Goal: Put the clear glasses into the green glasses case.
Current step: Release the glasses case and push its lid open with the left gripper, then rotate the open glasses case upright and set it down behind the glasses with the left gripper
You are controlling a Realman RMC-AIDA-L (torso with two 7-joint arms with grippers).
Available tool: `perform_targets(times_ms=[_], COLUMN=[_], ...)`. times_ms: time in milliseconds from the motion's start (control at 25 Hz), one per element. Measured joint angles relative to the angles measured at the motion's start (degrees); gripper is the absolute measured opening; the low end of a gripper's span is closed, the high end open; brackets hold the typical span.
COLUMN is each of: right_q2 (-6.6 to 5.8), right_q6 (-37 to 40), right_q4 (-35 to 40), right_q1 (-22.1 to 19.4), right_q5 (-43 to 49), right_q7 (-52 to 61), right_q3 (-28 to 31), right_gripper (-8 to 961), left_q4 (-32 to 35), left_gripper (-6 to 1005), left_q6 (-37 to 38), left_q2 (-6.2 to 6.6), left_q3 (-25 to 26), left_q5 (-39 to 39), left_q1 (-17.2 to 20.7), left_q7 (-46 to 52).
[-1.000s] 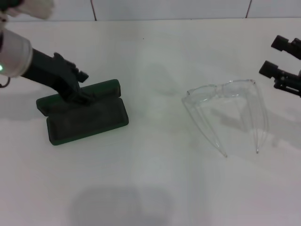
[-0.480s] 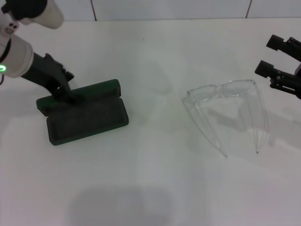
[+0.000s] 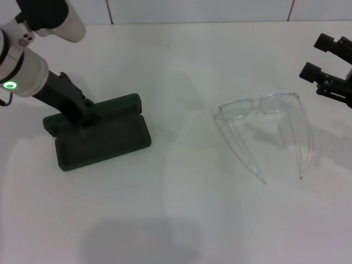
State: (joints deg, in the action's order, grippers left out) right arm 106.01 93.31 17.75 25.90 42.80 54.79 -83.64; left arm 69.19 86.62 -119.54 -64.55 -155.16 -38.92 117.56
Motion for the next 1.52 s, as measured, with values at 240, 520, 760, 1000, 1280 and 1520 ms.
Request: perform_targets(times_ms=[240, 520, 760, 1000, 1280, 1520], right_q2=[0.20, 0.24, 0.82, 1.92, 2.69, 3.15], right_q6=[-0.61, -2.05, -1.95, 5.76, 11.08, 11.34], right_q4=[0.00, -0.24, -1.14, -1.38, -1.37, -1.44], right_q1=[0.10, -0.38, -2.89, -7.76, -11.78, -12.27], right_q5=[0.02, -0.21, -0.15, -0.14, -0.15, -0.08], right_q7=[-0.24, -0.79, -2.14, -3.57, -3.73, -3.77], right_q3=[0.07, 0.34, 8.61, 19.01, 23.29, 23.49], right_gripper=[853, 854, 854, 853, 851, 844], left_q4=[0.64, 3.68, 12.23, 16.91, 16.87, 15.88], left_gripper=[356, 209, 197, 197, 196, 196], left_q6=[0.65, 1.16, 0.99, -0.07, -4.75, -8.66], left_q2=[-0.01, -0.08, -0.14, -0.22, -0.26, -0.38], left_q3=[-1.70, -4.37, -10.96, -20.23, -29.51, -35.45], left_q5=[0.16, 2.91, 9.01, 11.36, 7.64, 7.03], left_q1=[-0.18, 0.56, 3.62, 5.90, 5.63, 4.14], left_q7=[0.67, 1.07, 1.16, 1.11, 4.25, 6.32])
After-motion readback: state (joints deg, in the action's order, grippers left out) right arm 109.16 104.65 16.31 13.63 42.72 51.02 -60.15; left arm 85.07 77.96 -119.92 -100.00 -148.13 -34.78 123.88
